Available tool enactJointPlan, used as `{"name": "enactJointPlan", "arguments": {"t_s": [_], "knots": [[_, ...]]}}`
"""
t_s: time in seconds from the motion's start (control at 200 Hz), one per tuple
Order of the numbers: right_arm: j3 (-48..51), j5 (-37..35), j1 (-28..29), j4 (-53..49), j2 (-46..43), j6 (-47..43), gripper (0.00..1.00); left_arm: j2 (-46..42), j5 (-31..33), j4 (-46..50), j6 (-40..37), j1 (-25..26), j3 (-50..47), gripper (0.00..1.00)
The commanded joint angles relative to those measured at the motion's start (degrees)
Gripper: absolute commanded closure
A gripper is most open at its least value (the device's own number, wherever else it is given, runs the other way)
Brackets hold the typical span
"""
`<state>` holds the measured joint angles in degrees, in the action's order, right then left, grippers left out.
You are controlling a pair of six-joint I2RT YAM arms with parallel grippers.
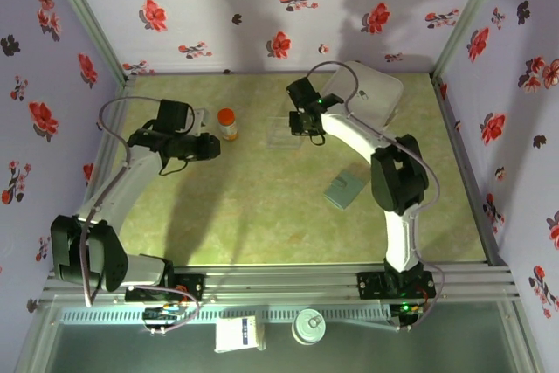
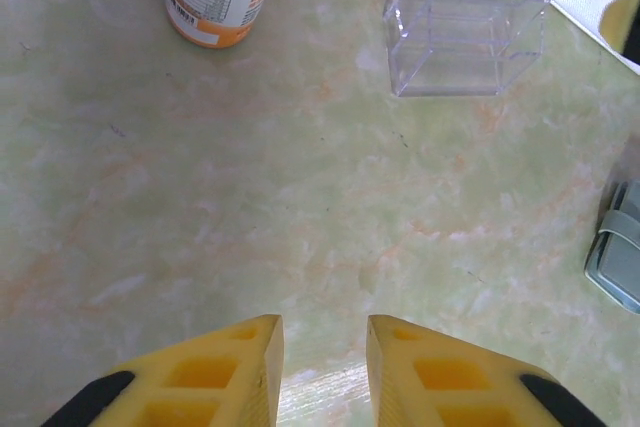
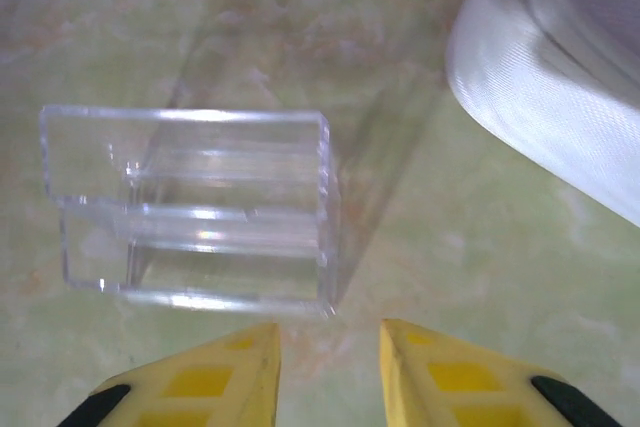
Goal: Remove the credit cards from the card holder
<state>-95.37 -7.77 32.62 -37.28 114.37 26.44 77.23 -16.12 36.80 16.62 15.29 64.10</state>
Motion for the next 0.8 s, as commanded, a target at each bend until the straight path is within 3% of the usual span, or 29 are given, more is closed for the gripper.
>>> {"name": "enactJointPlan", "arguments": {"t_s": [0.0,0.2,0.3,0.47,0.665,0.795], "knots": [[5.43,-2.18,0.34,-2.84,-6.65,-0.56,0.64,-2.62,-0.75,6.02,-2.05,-0.92,2.99,0.72],[19.44,-1.66,-2.29,-1.68,-15.11,-0.49,0.52,-5.45,-1.00,11.62,-4.94,-1.05,5.75,0.65],[25.62,2.58,-3.44,0.96,-17.02,-0.88,0.45,-6.87,-0.79,9.79,-8.17,-1.13,3.57,0.65],[33.78,2.50,-4.67,3.23,-19.05,-0.78,0.34,-7.50,-0.93,9.09,-8.44,-2.24,-0.01,0.64],[36.86,4.80,-9.50,5.23,-19.11,-3.91,0.12,-9.68,-0.51,8.25,-8.63,-2.36,-1.00,0.62],[38.52,6.78,-10.21,5.00,-20.09,-3.86,0.07,-10.39,-0.12,8.29,-8.71,-2.51,-1.16,0.60]]}}
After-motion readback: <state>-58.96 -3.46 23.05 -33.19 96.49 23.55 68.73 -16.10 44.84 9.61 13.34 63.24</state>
